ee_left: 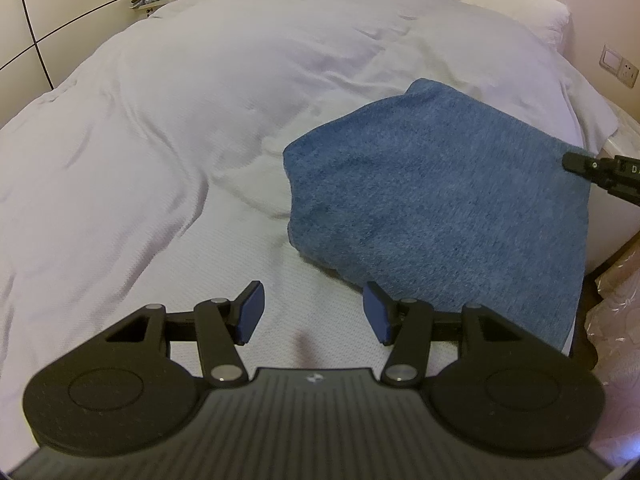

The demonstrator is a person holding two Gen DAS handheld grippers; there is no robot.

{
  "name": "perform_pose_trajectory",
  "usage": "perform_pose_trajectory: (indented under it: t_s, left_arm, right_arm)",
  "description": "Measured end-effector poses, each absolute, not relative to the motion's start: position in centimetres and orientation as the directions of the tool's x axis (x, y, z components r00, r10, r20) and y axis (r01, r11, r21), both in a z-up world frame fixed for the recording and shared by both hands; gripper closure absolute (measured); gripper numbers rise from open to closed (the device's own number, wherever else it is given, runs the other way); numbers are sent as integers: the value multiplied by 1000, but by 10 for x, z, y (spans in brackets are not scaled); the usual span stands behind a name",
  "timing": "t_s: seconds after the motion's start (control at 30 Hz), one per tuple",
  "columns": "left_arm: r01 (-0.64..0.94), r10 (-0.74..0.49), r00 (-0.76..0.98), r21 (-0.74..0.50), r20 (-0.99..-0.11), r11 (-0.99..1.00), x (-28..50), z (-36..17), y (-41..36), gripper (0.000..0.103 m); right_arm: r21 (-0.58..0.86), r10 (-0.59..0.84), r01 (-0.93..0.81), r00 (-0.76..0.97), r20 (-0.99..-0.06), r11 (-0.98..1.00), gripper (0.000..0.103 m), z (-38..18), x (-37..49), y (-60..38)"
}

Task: Fold clothes
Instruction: 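Fold the held jeans edge over the bundle with the right gripper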

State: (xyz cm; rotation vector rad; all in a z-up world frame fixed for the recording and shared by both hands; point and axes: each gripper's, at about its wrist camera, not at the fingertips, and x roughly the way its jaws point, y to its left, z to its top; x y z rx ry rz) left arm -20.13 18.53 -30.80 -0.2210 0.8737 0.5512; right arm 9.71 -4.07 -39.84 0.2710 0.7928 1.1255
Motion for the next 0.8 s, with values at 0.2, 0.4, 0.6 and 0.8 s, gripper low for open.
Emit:
perform_pose_trajectory:
  t_s: [0.2,0.4,0.6,0.8]
  left_arm:
    - [-539,359,520,28,-775,842,-208,-312,187,53]
    - [-541,351,519,18,-779,841,-210,-315,186,53]
    - [-543,359,506,34,-784,839,-207,-315,187,53]
    - [-541,359,502,37,-787,840,-201,-316,184,53]
  right_arm:
    - [500,902,-765,246,-354,405,90,-385,81,-48]
    - [461,820,-719,270,-504,520,89,-419,101,-26]
    - [369,778,-724,364,-512,582,53,-391,86,-39]
    - [217,818,-817,433,-380,534,56,-364,49,-47]
